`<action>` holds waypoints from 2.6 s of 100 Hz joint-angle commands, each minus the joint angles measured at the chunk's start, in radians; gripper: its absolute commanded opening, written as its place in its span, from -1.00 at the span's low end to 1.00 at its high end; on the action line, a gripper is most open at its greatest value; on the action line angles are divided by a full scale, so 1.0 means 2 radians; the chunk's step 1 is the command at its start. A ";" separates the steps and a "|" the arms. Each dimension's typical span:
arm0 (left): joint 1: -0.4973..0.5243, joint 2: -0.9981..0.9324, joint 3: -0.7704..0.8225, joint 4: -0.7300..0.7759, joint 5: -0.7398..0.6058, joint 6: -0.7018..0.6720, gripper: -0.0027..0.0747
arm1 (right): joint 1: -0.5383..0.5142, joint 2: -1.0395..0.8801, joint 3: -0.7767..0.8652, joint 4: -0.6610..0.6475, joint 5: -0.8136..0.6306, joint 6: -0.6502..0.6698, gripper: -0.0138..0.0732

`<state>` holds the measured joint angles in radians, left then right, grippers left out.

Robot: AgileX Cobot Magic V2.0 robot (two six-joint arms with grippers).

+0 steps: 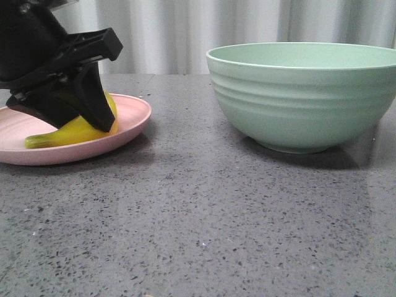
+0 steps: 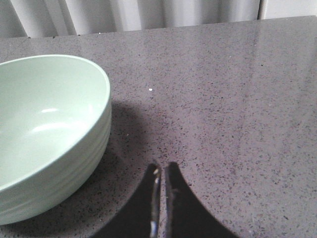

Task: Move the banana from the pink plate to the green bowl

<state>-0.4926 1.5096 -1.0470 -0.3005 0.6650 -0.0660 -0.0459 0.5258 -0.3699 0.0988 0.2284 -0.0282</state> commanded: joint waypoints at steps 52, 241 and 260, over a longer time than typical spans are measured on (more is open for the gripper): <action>-0.023 -0.053 -0.095 0.000 0.055 0.061 -0.98 | 0.116 0.087 -0.211 0.002 0.148 -0.006 -0.42; -0.140 -0.122 -0.103 -0.002 0.110 0.123 -0.02 | 0.252 0.515 -0.580 0.245 0.263 -0.042 -0.85; -0.140 -0.132 -0.140 0.017 0.137 0.117 0.22 | 0.211 0.490 -0.580 0.243 0.240 -0.042 -0.85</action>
<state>-0.7646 1.2910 -1.2639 -0.2690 0.9611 0.1786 0.4270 1.5808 -1.4958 0.5702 0.7858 -0.0974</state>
